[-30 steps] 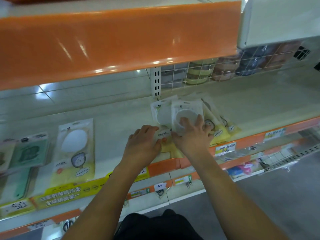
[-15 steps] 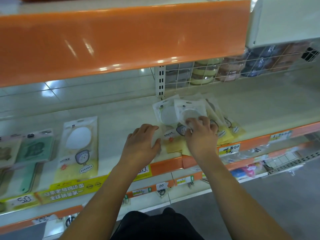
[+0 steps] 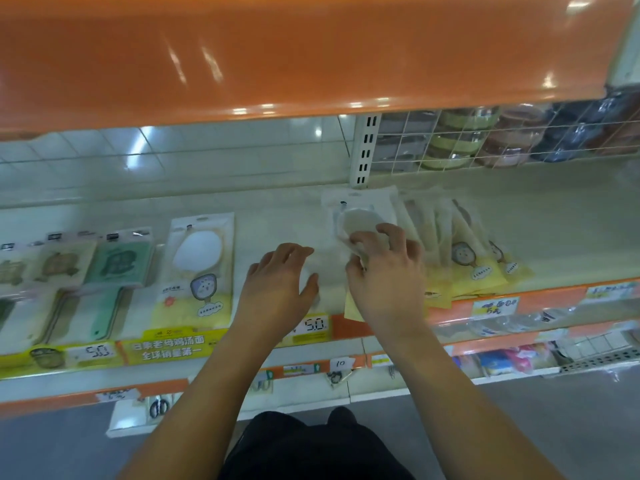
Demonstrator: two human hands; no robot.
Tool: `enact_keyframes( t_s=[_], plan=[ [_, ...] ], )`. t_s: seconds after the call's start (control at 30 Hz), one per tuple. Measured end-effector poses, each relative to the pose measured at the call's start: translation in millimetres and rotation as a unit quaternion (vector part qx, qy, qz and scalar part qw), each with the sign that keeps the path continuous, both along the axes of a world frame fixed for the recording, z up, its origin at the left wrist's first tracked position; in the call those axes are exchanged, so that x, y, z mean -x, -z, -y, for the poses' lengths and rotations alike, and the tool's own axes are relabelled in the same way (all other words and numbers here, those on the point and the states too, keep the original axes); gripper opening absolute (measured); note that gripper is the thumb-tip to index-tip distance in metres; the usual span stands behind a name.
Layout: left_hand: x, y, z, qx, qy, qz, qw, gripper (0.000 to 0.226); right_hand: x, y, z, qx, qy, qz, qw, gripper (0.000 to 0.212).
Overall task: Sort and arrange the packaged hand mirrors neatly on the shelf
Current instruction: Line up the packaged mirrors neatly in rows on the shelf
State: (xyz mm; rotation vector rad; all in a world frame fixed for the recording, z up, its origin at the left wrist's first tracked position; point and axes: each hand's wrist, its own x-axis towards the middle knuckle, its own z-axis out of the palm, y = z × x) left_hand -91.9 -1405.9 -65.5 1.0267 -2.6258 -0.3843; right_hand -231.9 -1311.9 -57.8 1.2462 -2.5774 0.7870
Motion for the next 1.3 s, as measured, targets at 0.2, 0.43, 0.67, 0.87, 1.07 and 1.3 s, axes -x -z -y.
enact_keyframes(
  t_s=[0.2, 0.43, 0.67, 0.87, 1.07, 1.3],
  plan=[
    [-42.0, -2.6, 12.2, -0.008, -0.044, -0.011, 0.999, 0.042, -45.6, 2.9, 28.7, 0.004, -0.049, 0.018, 0.999, 0.028],
    [-95.5, -4.9, 32.8, -0.005, -0.082, 0.008, 0.997, 0.040, -93.8, 2.2, 65.0, -0.004, -0.060, 0.029, 0.998, 0.024],
    [-125.2, -0.4, 60.2, -0.002, -0.084, -0.012, 0.996, 0.038, -124.1, 9.5, 85.0, -0.009, -0.024, 0.048, 0.999, 0.024],
    [-134.7, 4.6, 79.2, -0.028, -0.074, 0.019, 0.997, 0.039, -135.4, 13.3, 98.6, -0.083, 0.003, 0.083, 0.993, 0.027],
    [-131.8, 10.1, 88.1, -0.057, -0.068, 0.039, 0.995, 0.041, -133.9, 18.0, 111.4, -0.142, 0.005, 0.093, 0.985, 0.030],
    [-134.5, 10.9, 93.2, -0.071, -0.060, 0.060, 0.994, 0.043, -133.0, 29.6, 120.8, -0.199, 0.011, 0.090, 0.976, 0.041]
  ],
)
